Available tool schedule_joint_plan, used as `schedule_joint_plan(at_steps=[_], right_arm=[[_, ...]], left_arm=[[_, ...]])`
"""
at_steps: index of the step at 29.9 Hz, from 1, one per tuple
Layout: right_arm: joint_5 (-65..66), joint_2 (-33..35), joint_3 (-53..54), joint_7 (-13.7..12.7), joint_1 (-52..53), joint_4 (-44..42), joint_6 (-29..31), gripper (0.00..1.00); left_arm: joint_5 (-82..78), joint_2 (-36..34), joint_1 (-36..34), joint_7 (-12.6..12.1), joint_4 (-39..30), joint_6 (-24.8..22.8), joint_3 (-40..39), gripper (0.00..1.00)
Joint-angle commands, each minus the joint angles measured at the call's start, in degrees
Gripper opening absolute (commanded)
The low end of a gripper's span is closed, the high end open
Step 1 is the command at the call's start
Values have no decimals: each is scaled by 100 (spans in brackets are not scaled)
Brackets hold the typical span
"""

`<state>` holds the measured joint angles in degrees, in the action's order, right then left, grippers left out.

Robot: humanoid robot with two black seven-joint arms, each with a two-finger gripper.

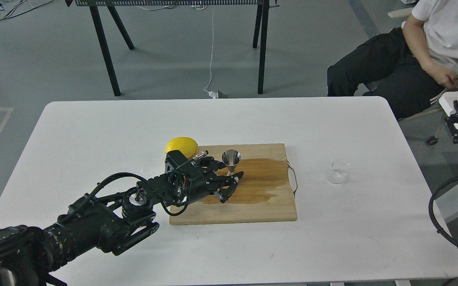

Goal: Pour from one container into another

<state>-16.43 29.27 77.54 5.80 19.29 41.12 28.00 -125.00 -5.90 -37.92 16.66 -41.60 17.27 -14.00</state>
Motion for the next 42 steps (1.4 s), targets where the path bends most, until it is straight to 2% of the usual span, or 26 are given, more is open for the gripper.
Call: schedule_joint_plan(at_steps=[1,8,11,15,17,20,23,26,28,31,36,37,40,42], right_arm=[[0,8,-2,0,5,1,0,100],[0,8,7,0,-4,19,0,100],[0,8,15,0,-4,10,0,100],[-9,26,24,8,-13,19,0,100],[0,43,33,8,-13,19,0,100],[0,227,24,8,22,19,0,100],[0,360,15,-53,-30,18,0,100],[0,377,7,-62,-135,1,0,100],[0,369,-28,-88,-197,1,0,100],[-18,298,-99,-158,-259,36,0,100],[-271,307,-108,-237,-706,220,0,100],[-481,342,-116,-377,-907,377,0,100],[-1114,342,-116,-939,-1444,861,0,100],[-1327,316,-116,-1116,-1664,1107,0,100]], left_arm=[[0,-43,65,13,-15,312,38,78],[0,-630,92,13,-225,488,11,80],[0,-1113,249,13,-734,585,-33,80],[0,-2071,575,30,-1779,585,-120,81],[0,-2511,724,170,-2202,585,-182,80],[0,-3030,847,495,-2485,585,-410,78],[0,-3259,857,890,-2459,559,-639,68],[1622,-3338,786,1134,-2432,471,-709,69],[2634,-3417,673,1134,-2432,366,-736,70],[3926,-3479,286,1134,-2423,68,-832,73],[6501,-3453,-84,1134,-2081,-1074,-1437,93],[7002,-3435,-93,1134,-2011,-1346,-1604,99],[8102,-3400,-110,1134,-1774,-1918,-2018,100],[8700,-3269,-154,1134,-1572,-2226,-2142,100]])
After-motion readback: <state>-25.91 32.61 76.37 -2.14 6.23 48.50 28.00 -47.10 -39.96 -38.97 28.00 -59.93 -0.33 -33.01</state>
